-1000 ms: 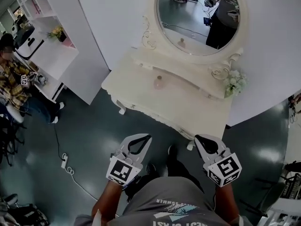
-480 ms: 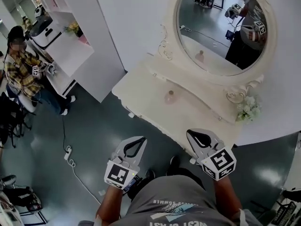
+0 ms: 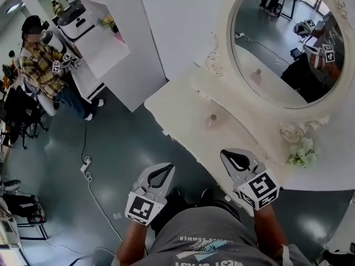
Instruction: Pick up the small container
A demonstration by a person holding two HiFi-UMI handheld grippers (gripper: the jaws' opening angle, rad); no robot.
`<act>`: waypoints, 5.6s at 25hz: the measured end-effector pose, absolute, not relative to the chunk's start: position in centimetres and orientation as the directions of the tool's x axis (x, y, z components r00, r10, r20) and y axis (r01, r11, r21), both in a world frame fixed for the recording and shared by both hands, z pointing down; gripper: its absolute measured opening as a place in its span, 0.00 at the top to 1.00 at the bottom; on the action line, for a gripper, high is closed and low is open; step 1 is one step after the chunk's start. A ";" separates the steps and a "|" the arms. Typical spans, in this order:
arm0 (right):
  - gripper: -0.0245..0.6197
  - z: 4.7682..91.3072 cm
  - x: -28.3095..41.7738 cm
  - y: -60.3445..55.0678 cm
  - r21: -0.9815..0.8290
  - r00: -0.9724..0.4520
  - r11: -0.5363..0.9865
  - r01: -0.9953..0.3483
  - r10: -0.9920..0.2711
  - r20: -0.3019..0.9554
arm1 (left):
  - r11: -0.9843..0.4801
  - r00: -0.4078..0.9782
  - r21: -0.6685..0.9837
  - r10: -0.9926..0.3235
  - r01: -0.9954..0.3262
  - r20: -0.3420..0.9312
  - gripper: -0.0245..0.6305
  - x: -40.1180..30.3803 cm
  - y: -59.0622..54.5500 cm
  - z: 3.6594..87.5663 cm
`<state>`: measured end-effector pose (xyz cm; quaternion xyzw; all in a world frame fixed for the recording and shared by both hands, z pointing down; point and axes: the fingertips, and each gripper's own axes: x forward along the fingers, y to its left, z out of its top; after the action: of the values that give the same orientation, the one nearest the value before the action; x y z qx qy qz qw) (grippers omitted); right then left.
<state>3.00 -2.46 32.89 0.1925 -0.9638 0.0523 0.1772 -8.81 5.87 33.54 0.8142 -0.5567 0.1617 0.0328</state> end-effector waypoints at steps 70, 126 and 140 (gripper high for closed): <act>0.96 46.5 -2.5 -9.0 -0.192 -0.658 0.724 -0.663 -0.440 0.612 | -0.676 0.575 0.018 -0.612 -0.736 0.542 0.96 -16.6 -15.3 54.7; 0.96 53.3 1.4 -7.2 -0.258 -0.596 0.639 -0.725 -0.394 0.699 | -0.780 0.705 0.023 -0.552 -0.626 0.446 0.74 -7.2 -20.8 59.3; 0.96 54.9 2.9 -5.3 -0.268 -0.572 0.606 -0.749 -0.389 0.722 | -0.782 0.725 0.051 -0.549 -0.621 0.415 0.64 -4.2 -22.2 61.1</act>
<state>2.89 -5.27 54.92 0.3391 -0.8391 0.2865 0.3144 -4.17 -22.24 61.06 0.9241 -0.3166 0.1925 0.0935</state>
